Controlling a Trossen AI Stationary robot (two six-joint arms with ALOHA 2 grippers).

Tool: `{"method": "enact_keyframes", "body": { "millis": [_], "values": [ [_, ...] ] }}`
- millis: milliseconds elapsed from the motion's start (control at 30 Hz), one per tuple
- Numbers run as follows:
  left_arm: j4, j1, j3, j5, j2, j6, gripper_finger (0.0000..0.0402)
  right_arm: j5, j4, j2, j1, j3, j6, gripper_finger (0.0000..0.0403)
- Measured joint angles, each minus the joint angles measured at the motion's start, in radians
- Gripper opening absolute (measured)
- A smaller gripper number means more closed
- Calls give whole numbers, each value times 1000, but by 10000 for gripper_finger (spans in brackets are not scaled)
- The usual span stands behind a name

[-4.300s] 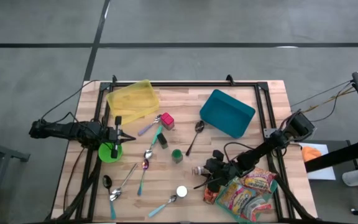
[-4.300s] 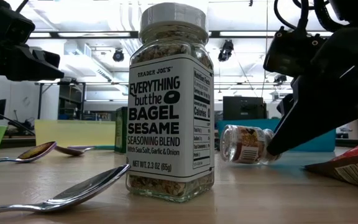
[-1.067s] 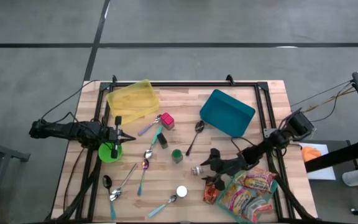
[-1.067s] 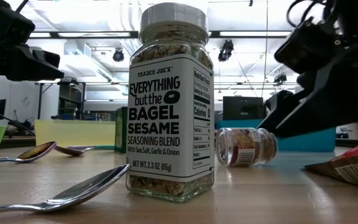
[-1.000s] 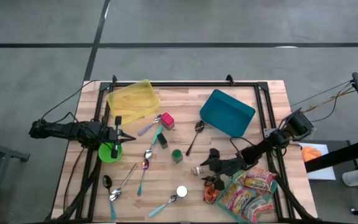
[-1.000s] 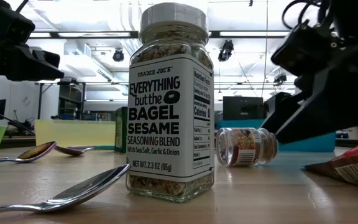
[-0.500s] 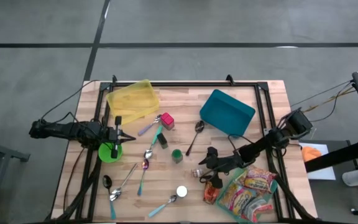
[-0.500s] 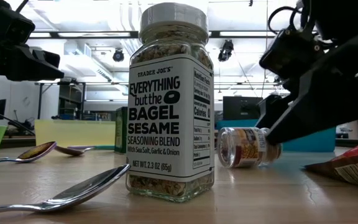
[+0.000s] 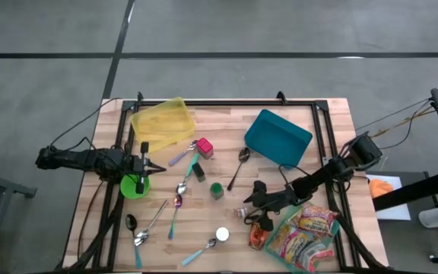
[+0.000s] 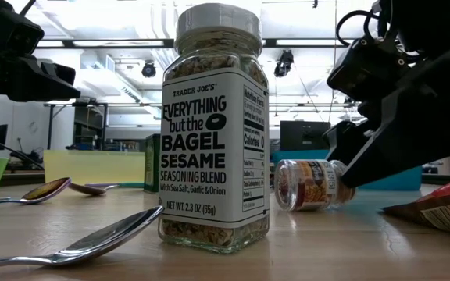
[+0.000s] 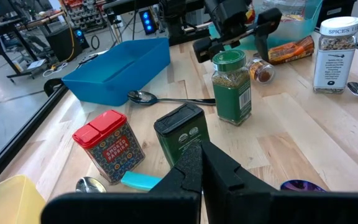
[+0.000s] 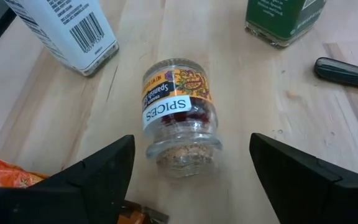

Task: Pick & Place Food Item
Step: Put the brown seasoning bottle into the blue bin

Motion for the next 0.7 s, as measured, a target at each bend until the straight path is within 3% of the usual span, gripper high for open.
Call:
{"method": "enact_keyframes", "body": {
  "millis": [433, 700],
  "values": [
    [0, 0, 0, 0, 0, 0, 0, -15, 3, 0, 0, 0, -30, 177],
    [0, 0, 0, 0, 0, 0, 0, -15, 6, 0, 0, 0, -35, 153]
  ]
}}
